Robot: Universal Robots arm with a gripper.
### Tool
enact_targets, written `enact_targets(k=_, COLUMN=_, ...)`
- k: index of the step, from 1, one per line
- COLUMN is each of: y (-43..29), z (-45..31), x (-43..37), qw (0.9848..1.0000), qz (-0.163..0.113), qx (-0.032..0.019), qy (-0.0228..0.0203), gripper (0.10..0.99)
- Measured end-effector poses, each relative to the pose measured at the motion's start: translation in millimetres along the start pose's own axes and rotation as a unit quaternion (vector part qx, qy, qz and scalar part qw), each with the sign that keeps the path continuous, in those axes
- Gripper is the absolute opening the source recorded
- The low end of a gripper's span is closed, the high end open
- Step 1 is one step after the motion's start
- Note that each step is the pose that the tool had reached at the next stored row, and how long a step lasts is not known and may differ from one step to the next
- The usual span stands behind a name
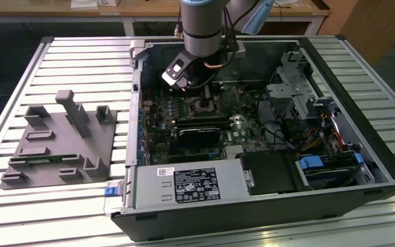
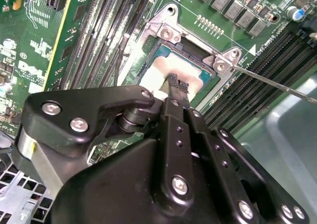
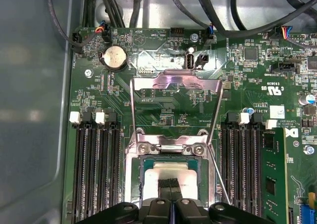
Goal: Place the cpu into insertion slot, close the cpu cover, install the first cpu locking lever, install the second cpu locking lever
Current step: 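Place the cpu into insertion slot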
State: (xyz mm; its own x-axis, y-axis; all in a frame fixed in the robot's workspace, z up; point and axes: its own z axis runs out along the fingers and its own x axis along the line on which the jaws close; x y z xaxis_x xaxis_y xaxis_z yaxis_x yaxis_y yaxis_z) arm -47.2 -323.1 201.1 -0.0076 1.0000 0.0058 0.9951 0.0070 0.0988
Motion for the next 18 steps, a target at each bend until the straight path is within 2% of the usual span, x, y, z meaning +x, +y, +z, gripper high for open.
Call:
enact_targets(k=6, y=1.2, z=-12.5, x=0.0, qw=1.0, qz=0.0, qx=-0.0011, qy=-0.0002, gripper=0.106)
enact_targets(k=14, y=3.1, z=-31.7, x=0.1, qw=1.0, qz=0.004, qx=-0.0063, qy=-0.0007, gripper=0.106)
enact_targets(k=18, y=3.5, z=-35.2, x=0.2, qw=0.9999, qz=0.007, qx=-0.0081, qy=-0.0009, gripper=0.106)
